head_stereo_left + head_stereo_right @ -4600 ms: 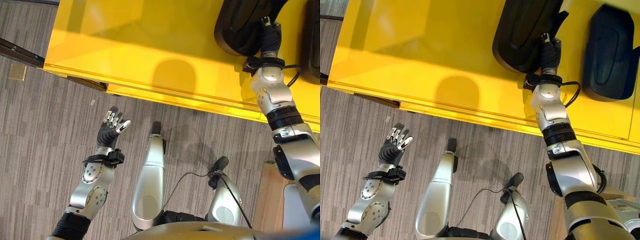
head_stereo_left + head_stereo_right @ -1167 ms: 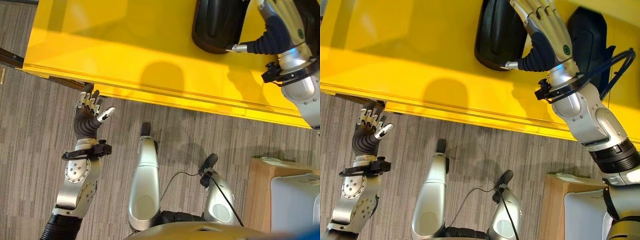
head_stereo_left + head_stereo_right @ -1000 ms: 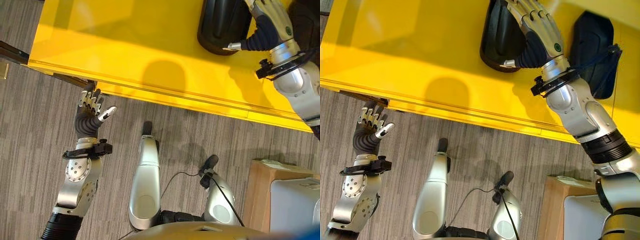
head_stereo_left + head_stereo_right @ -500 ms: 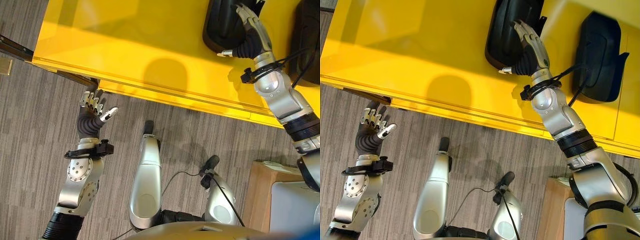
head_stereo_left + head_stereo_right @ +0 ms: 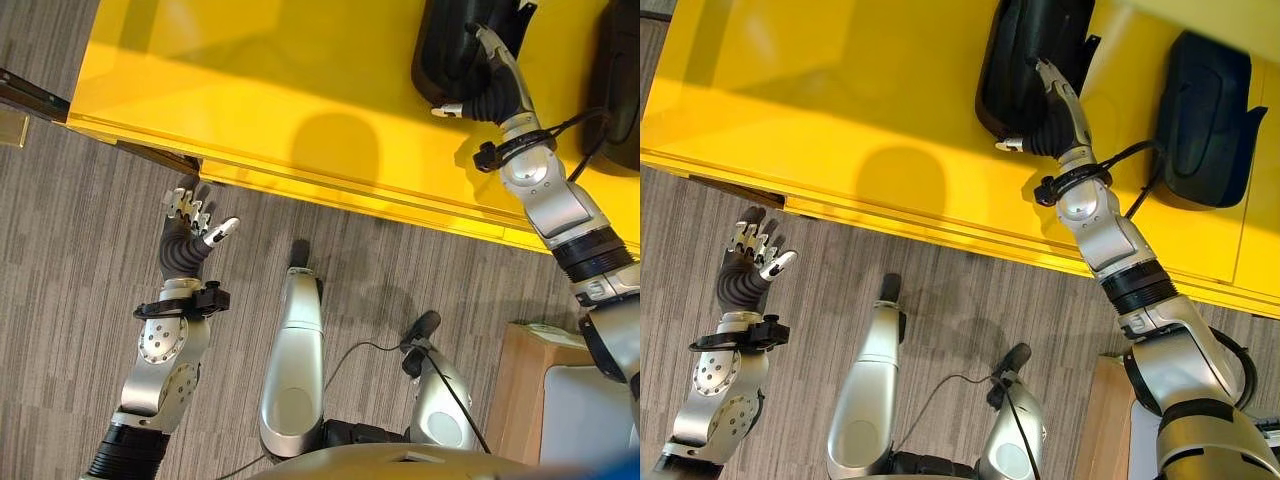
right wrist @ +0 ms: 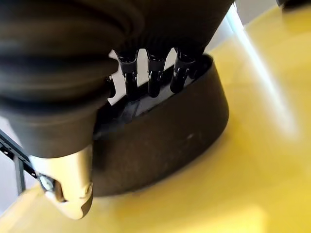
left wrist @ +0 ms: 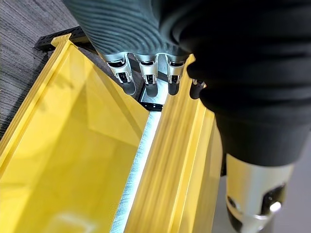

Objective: Move parts from the plastic box to the shelf.

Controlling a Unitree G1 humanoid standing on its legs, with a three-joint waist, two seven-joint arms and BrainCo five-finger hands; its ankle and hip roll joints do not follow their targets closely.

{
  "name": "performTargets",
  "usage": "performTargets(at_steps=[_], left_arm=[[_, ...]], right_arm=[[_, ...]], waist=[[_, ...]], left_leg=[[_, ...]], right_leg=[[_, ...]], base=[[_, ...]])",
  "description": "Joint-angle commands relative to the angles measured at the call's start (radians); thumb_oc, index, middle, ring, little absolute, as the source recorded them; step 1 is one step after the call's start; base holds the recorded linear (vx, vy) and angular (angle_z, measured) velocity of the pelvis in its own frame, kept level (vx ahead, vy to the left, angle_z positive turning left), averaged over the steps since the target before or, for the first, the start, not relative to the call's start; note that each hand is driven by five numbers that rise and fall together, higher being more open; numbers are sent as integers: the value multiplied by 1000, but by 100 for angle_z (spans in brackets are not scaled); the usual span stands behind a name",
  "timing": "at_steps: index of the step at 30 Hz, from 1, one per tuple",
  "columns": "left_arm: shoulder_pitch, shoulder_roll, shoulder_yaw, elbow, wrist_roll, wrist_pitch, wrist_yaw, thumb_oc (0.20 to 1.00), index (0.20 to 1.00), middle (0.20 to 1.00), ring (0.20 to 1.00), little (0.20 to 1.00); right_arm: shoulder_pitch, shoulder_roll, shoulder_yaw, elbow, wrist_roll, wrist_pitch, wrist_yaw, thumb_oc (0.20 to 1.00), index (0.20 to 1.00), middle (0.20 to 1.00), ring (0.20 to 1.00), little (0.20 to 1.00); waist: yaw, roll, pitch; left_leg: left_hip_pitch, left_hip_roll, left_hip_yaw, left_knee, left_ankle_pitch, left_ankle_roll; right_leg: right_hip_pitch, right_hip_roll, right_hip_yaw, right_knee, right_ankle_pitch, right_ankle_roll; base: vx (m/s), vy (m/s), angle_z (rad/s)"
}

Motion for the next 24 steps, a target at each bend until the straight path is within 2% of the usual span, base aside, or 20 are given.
performTargets(at_steps=[1, 12, 15, 24], left_arm=[[21, 11, -11, -42, -6, -48, 4, 1000, 1000, 1000, 1000, 1000], [20, 8, -5, -53, 7, -40, -4, 1000, 1000, 1000, 1000, 1000], [19, 10, 0, -54, 16, -40, -6, 1000, 1000, 1000, 1000, 1000], [8, 11, 3, -53, 23, -38, -5, 1000, 1000, 1000, 1000, 1000]], right_arm=[[-66, -5, 18, 40, 21, -13, 3, 1000, 1000, 1000, 1000, 1000], [-82, -96, 122, 4, -132, -3, 76, 1000, 1000, 1000, 1000, 1000], [-107, -146, 151, -14, -172, -2, 100, 1000, 1000, 1000, 1000, 1000], [-134, -152, 161, 14, -169, 2, 101, 1000, 1000, 1000, 1000, 1000]], waist=[[16, 16, -15], [11, -1, -14], [9, -7, -15], [5, -12, -15]], left_leg=[[87, 64, 21, -122, 25, -24], [78, 64, 15, -117, 21, -22], [77, 66, 16, -120, 21, -23], [76, 66, 19, -116, 16, -21]], right_leg=[[-36, -56, 58, 132, -40, 30], [-38, -51, 58, 130, -39, 32], [-38, -50, 59, 126, -38, 33], [-41, -48, 62, 128, -39, 32]], base=[[0, 0, 0], [0, 0, 0], [0, 0, 0], [0, 0, 0]])
